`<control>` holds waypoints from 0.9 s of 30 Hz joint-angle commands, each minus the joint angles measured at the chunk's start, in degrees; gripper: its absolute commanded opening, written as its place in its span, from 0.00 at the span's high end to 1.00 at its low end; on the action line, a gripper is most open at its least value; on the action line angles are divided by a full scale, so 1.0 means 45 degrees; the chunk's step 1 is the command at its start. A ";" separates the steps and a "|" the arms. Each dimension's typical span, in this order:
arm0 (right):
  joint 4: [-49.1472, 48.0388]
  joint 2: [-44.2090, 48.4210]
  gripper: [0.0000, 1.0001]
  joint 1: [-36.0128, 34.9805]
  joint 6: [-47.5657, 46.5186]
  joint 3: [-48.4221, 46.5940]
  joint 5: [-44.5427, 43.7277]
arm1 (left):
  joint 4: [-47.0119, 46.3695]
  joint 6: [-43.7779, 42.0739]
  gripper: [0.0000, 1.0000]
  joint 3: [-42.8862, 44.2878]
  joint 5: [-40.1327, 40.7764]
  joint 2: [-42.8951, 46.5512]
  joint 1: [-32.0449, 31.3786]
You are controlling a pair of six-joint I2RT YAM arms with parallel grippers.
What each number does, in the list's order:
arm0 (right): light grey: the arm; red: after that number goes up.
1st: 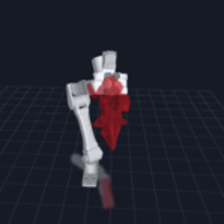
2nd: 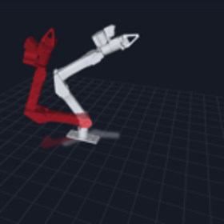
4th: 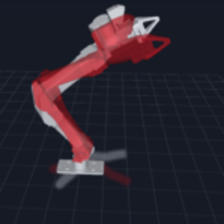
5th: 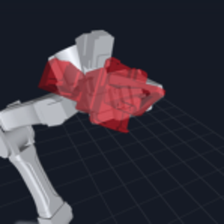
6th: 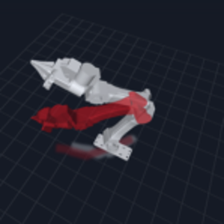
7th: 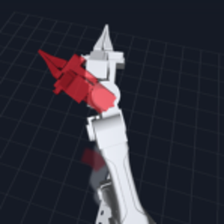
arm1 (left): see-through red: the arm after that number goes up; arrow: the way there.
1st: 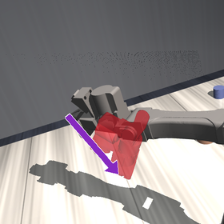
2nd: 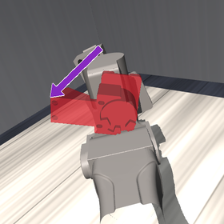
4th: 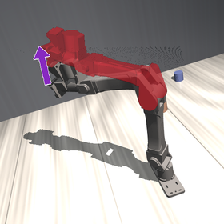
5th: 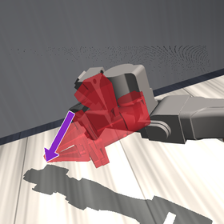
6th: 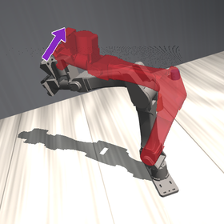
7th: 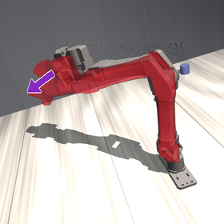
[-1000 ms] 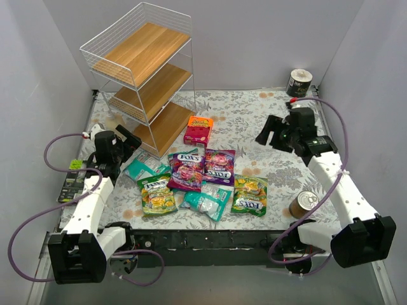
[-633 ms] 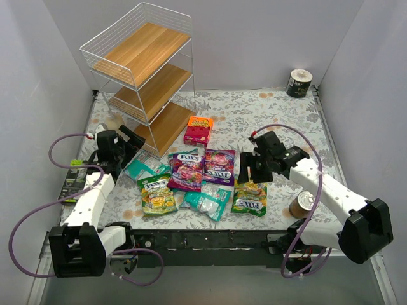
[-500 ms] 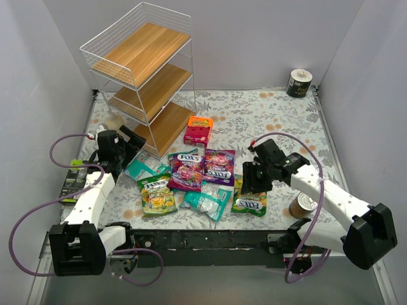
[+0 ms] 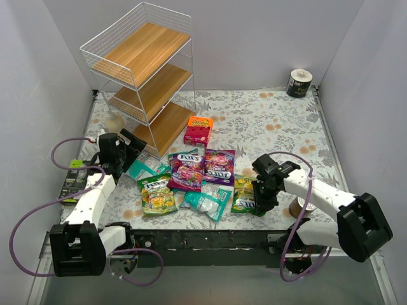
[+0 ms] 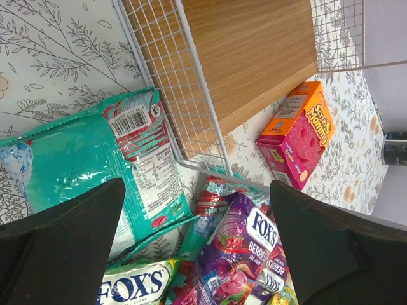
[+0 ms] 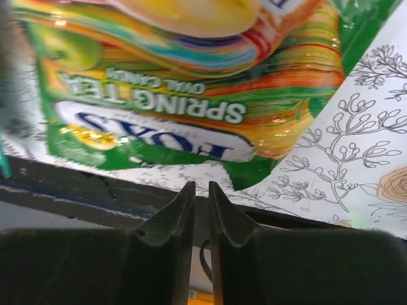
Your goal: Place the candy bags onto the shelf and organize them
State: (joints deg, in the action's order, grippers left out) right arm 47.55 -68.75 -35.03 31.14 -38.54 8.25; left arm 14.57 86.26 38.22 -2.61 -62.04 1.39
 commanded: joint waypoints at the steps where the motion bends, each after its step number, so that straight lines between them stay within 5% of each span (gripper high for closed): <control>1: -0.0584 -0.0618 0.79 -0.0068 -0.0024 0.0323 -0.0700 | 0.0005 0.0011 0.02 -0.0075 -0.0006 0.0505 -0.0015; 10: -0.1637 -0.2356 0.77 0.0787 0.0191 -0.0769 -0.4799 | 0.0103 0.0401 0.02 -0.0347 -0.0356 0.0545 0.0004; 20: -0.3166 -0.3823 0.74 0.2860 -0.0786 -0.2897 -0.5525 | 0.0297 0.0402 0.02 -0.0388 -0.0455 0.0779 0.0004; 27: -0.1740 -0.2205 0.32 0.2959 0.0617 -0.3661 -0.4979 | 0.0376 0.0499 0.02 -0.0251 -0.0435 0.0584 0.0023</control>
State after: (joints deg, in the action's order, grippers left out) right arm 36.10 -84.16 -21.80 29.74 -52.16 -14.46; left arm 15.42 88.31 35.99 -4.12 -60.14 1.39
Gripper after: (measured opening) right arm 0.623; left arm 0.982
